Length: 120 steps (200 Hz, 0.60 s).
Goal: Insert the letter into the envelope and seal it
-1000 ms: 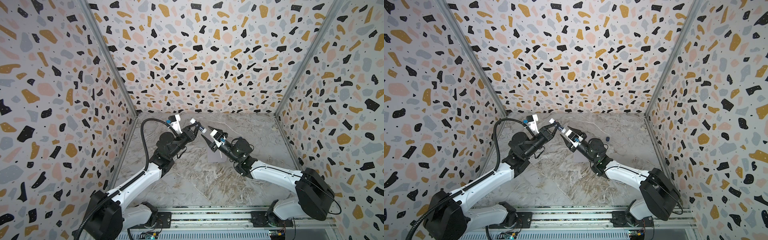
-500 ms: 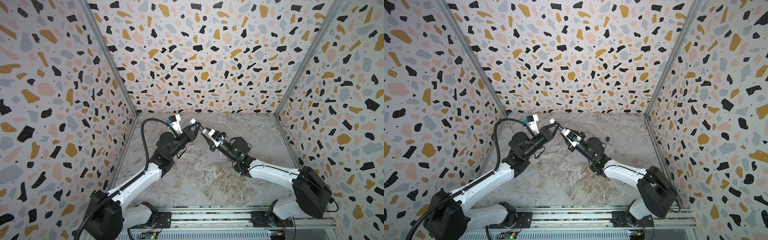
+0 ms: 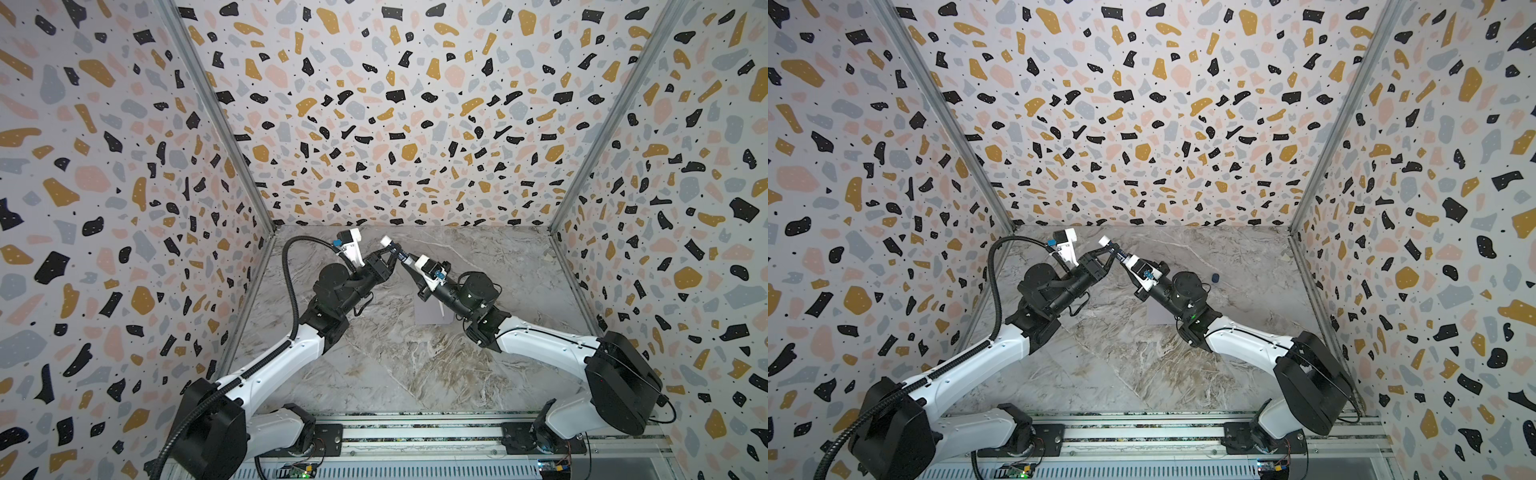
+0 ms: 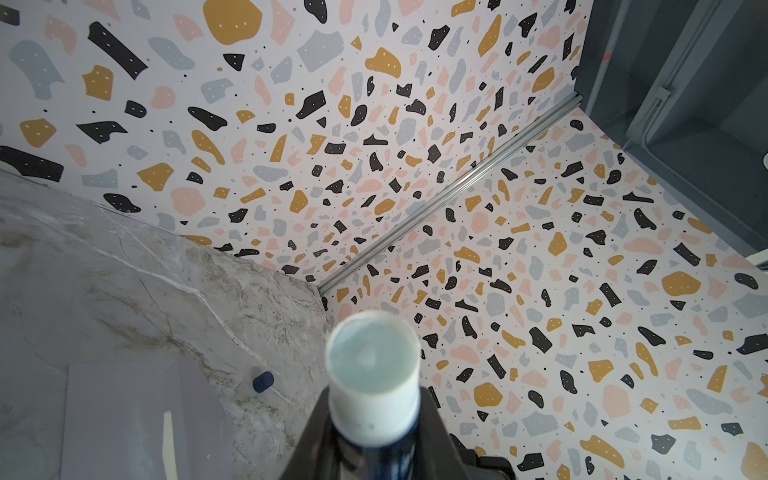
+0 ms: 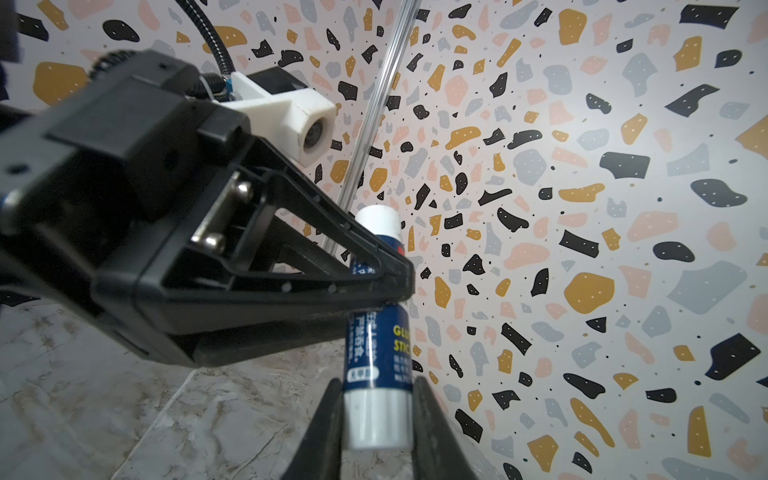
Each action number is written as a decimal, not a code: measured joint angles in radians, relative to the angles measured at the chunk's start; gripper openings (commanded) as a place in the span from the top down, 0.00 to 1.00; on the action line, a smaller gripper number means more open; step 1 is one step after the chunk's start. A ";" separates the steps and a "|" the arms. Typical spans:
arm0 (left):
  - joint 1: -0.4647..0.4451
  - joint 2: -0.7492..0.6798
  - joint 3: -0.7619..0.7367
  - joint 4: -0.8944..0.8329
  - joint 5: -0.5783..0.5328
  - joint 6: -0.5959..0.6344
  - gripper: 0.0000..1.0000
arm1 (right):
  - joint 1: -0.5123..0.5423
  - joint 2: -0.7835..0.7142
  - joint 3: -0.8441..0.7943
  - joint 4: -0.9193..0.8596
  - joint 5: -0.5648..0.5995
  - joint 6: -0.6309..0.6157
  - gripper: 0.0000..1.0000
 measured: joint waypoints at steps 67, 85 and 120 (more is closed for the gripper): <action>-0.002 0.026 -0.041 0.251 0.126 0.109 1.00 | -0.222 0.022 0.093 0.012 -0.606 0.497 0.98; -0.002 0.038 -0.051 0.304 0.160 0.126 1.00 | -0.253 0.054 0.115 0.061 -0.729 0.631 0.99; -0.002 0.047 -0.056 0.324 0.191 0.148 1.00 | -0.274 0.073 0.126 0.080 -0.825 0.735 0.89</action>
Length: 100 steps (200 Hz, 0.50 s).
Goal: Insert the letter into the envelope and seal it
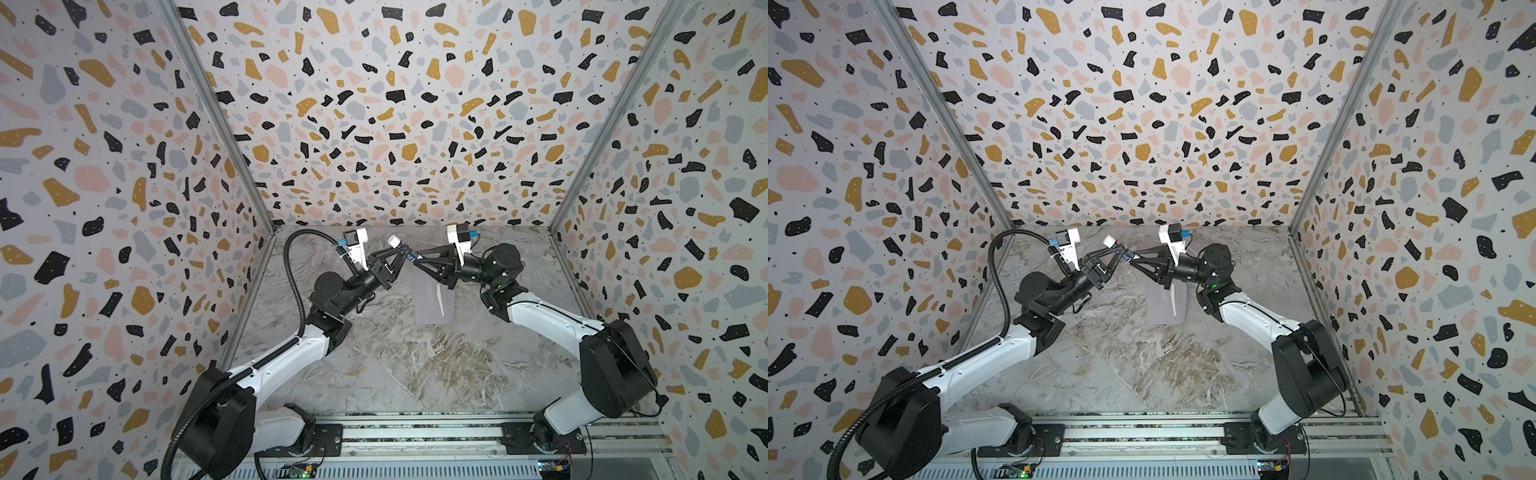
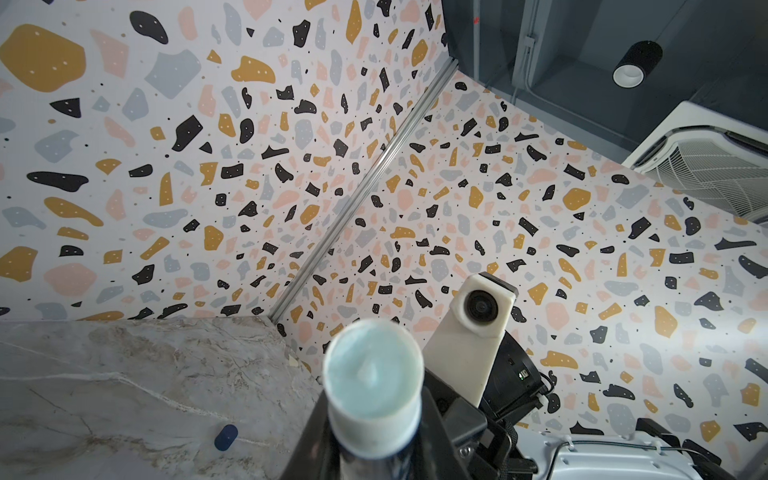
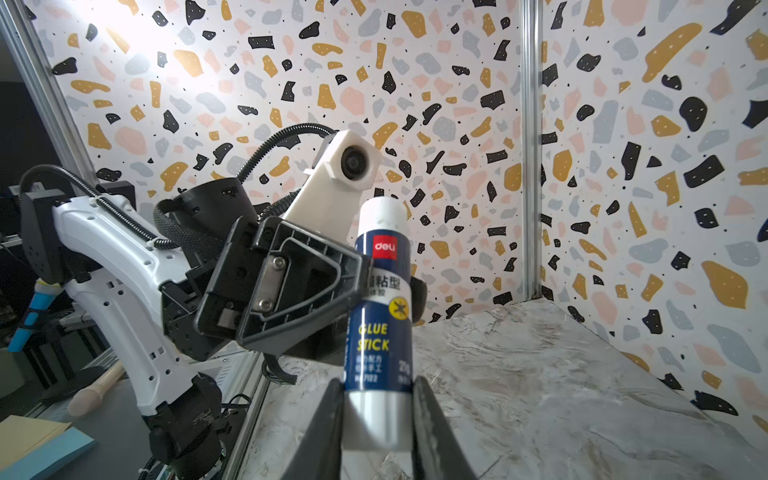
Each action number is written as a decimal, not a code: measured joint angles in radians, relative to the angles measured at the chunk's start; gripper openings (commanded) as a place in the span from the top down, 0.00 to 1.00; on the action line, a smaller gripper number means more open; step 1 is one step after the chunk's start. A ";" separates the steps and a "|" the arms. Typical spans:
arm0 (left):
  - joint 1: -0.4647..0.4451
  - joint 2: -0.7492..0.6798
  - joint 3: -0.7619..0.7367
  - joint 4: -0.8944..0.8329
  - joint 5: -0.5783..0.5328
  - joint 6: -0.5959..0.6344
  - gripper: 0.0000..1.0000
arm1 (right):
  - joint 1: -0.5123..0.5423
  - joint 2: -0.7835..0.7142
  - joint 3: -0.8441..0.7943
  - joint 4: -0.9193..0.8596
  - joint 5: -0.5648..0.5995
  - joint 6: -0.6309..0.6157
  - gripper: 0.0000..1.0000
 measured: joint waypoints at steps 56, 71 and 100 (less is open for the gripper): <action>-0.006 -0.002 0.001 -0.018 0.002 -0.006 1.00 | 0.020 -0.076 -0.064 -0.126 0.139 -0.171 0.27; -0.006 -0.003 0.002 -0.024 0.001 -0.008 1.00 | 0.052 -0.147 -0.140 -0.140 0.286 -0.290 0.25; -0.007 -0.006 0.014 -0.032 0.001 -0.009 1.00 | 0.175 -0.251 -0.267 -0.089 0.583 -0.552 0.26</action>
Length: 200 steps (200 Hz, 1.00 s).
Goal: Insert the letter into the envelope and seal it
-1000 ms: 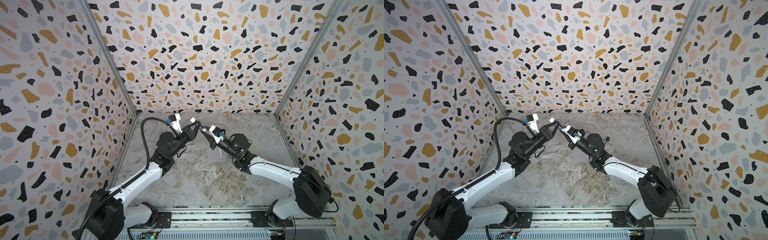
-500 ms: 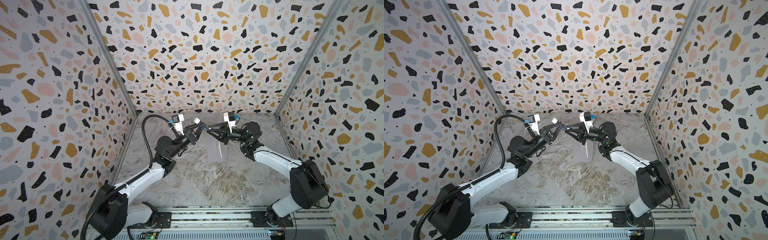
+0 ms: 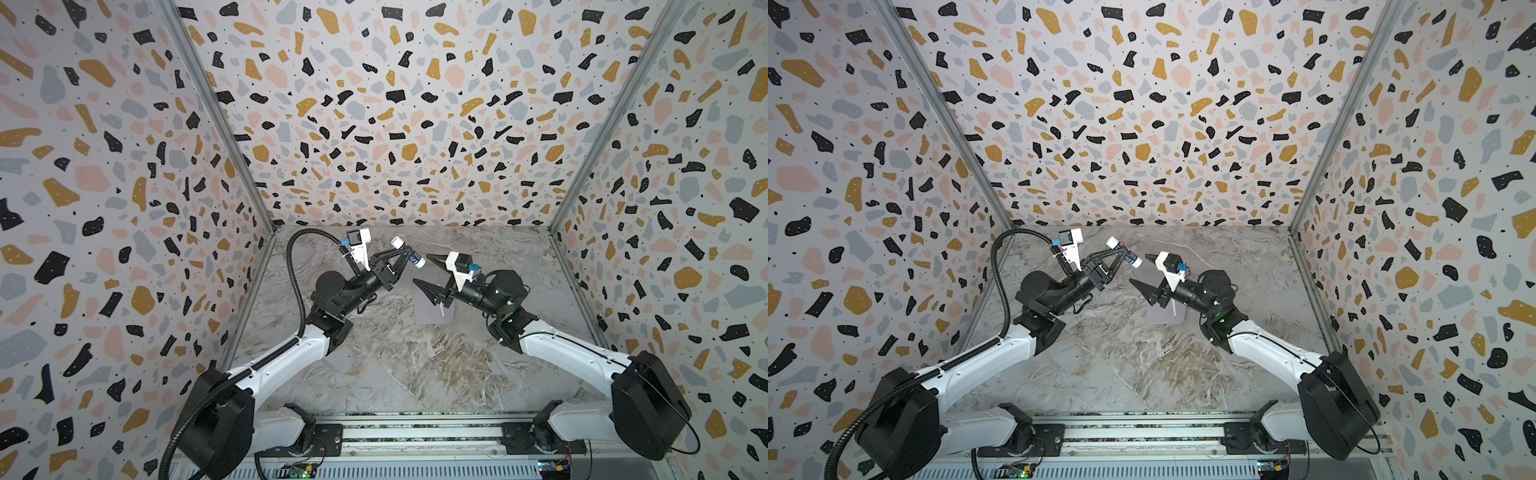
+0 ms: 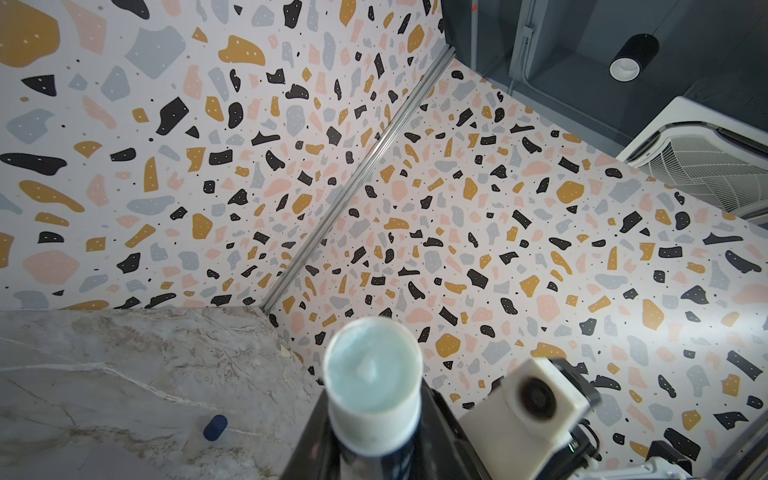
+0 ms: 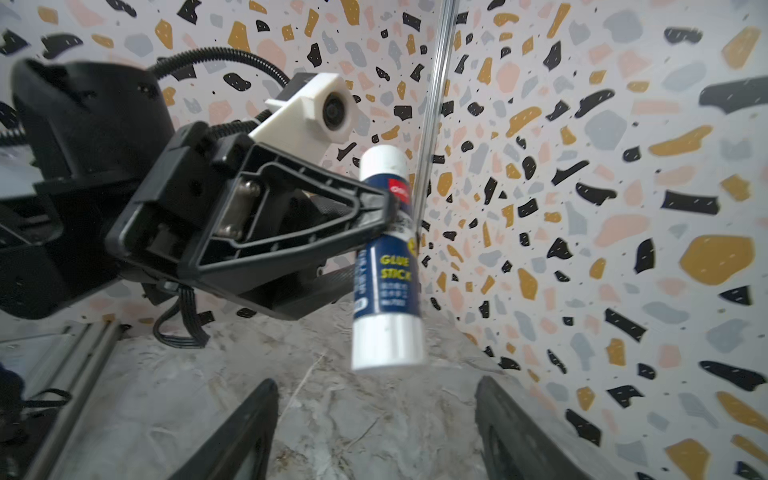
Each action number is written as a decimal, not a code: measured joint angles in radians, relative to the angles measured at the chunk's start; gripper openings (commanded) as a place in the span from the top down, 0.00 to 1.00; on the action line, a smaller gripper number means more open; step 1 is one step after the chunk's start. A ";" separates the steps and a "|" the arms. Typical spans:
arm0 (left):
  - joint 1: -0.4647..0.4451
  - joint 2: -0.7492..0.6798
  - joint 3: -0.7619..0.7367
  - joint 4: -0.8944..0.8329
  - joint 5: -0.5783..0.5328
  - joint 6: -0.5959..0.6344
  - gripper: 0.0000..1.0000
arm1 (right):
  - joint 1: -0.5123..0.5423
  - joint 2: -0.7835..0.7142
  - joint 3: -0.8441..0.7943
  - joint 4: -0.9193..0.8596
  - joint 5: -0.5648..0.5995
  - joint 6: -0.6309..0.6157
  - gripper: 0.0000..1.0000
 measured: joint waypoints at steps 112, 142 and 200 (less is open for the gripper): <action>0.000 -0.007 0.001 -0.026 -0.002 -0.006 1.00 | 0.114 0.003 -0.040 0.150 0.350 -0.324 0.52; 0.000 -0.007 0.001 -0.029 -0.002 -0.012 1.00 | 0.123 0.026 -0.034 0.148 0.350 -0.331 0.54; 0.000 -0.007 0.001 -0.029 -0.002 -0.016 1.00 | 0.131 0.042 -0.023 0.148 0.351 -0.341 0.62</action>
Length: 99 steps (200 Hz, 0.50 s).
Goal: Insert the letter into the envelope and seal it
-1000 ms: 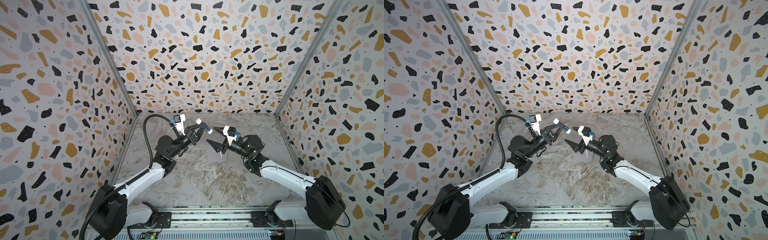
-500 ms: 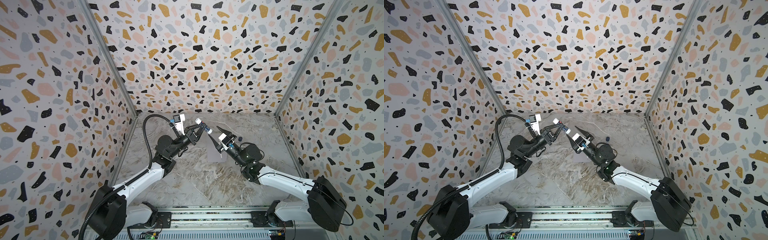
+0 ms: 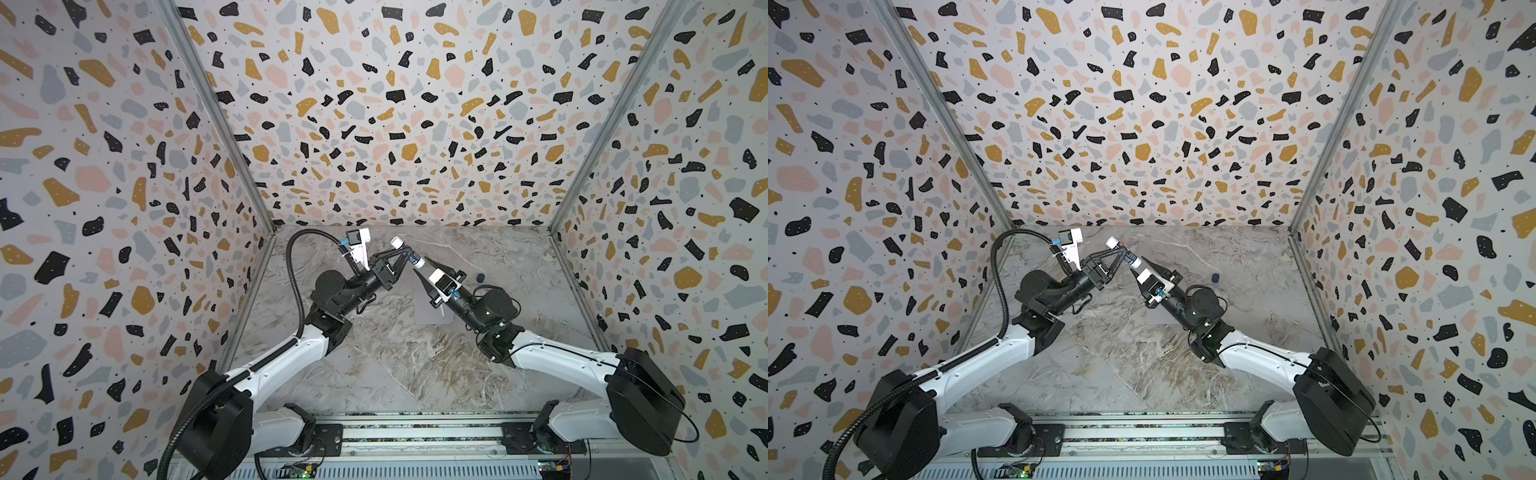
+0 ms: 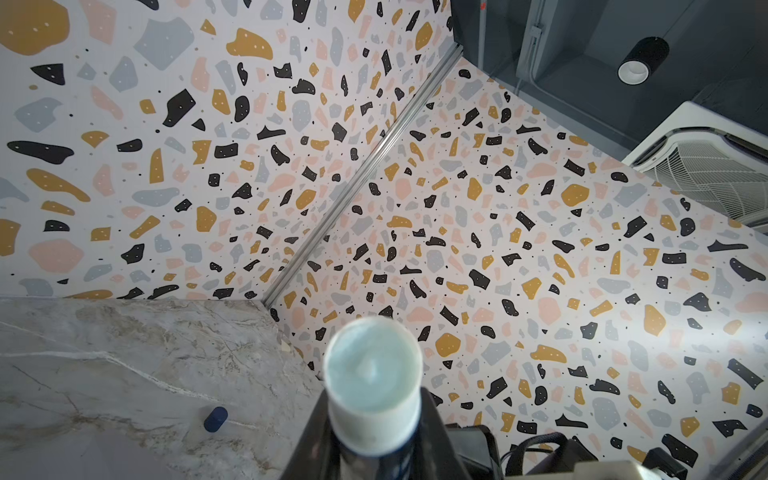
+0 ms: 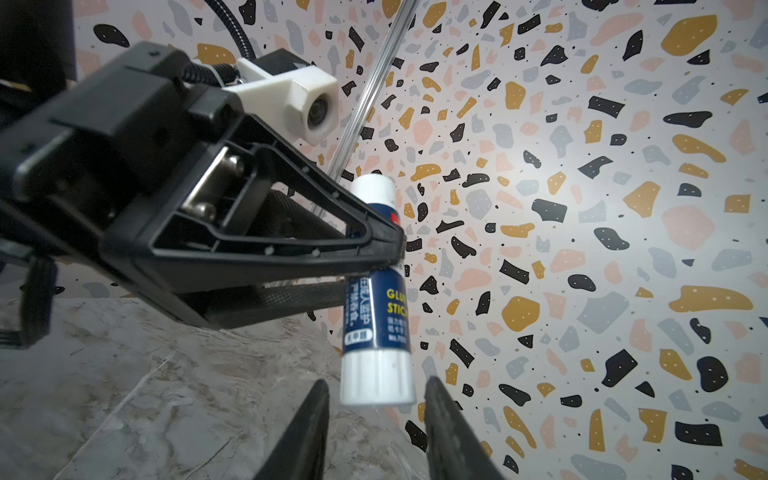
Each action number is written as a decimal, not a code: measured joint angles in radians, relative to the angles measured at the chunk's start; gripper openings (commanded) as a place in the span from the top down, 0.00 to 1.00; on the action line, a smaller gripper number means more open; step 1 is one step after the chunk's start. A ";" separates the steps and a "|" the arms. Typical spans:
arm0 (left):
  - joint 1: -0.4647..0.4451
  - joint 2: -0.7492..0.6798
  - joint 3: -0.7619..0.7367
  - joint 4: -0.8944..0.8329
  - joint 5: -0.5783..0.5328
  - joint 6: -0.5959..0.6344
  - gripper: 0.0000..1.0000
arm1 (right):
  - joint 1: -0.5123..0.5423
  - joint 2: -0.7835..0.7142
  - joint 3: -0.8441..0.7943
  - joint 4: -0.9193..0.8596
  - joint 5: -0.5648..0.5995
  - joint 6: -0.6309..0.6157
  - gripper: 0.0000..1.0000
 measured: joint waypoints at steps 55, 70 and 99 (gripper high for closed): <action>0.000 0.000 0.000 0.000 0.000 -0.002 1.00 | 0.003 0.008 0.015 0.000 0.001 0.000 0.68; 0.000 0.000 0.000 0.000 0.000 -0.002 1.00 | 0.003 0.010 0.015 0.000 0.002 -0.001 0.73; 0.000 0.000 0.000 -0.001 0.000 -0.002 1.00 | 0.003 0.011 0.019 -0.009 0.000 0.002 0.84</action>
